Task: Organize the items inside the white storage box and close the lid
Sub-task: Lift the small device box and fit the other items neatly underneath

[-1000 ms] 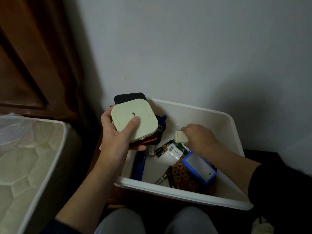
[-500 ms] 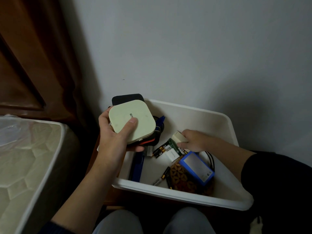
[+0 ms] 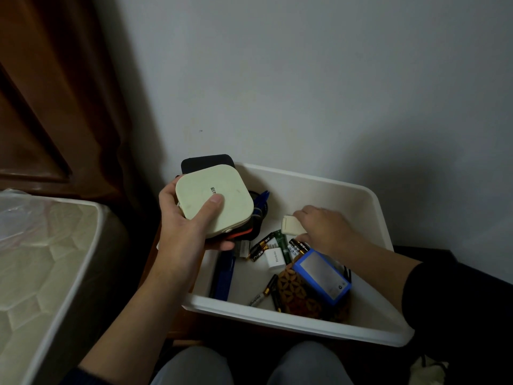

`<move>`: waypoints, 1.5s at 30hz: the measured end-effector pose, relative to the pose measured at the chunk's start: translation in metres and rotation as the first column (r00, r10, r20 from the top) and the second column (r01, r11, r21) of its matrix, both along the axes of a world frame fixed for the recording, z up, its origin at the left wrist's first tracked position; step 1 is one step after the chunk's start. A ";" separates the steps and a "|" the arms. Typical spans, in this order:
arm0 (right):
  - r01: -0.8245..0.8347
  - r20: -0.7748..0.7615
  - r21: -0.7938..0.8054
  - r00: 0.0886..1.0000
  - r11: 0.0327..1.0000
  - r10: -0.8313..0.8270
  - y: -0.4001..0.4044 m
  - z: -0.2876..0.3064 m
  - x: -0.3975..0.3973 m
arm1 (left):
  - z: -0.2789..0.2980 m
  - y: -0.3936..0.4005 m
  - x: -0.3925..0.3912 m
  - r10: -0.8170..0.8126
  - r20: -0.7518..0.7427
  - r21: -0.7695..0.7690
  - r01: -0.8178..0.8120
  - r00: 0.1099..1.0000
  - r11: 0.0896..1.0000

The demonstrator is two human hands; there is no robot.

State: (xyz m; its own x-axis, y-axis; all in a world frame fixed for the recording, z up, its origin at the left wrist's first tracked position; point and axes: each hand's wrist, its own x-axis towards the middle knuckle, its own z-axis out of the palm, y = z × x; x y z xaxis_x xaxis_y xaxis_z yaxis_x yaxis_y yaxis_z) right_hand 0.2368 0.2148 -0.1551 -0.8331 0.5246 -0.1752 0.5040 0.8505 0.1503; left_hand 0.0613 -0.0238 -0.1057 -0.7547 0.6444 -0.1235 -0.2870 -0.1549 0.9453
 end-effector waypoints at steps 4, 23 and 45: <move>-0.069 0.022 0.126 0.997 0.990 0.067 -0.006 0.003 -0.001 | 0.000 0.000 0.001 0.002 0.000 0.003 -0.002 1.000 1.000; 0.240 0.191 0.004 0.953 0.971 -0.236 0.002 0.026 -0.009 | 0.002 -0.001 0.001 0.007 0.009 -0.003 -0.007 1.000 1.000; 0.519 0.278 -0.147 0.839 0.842 -0.468 -0.024 0.013 -0.022 | -0.001 0.000 0.000 -0.007 0.012 -0.007 0.007 1.000 1.000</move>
State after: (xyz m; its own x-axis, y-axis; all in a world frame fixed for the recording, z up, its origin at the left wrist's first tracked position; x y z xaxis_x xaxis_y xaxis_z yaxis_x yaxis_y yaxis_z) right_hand 0.2149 0.1907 -0.1420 -0.3974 0.7851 -0.4751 0.8392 0.5204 0.1580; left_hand 0.0610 -0.0243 -0.1064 -0.7486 0.6487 -0.1372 -0.2995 -0.1462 0.9428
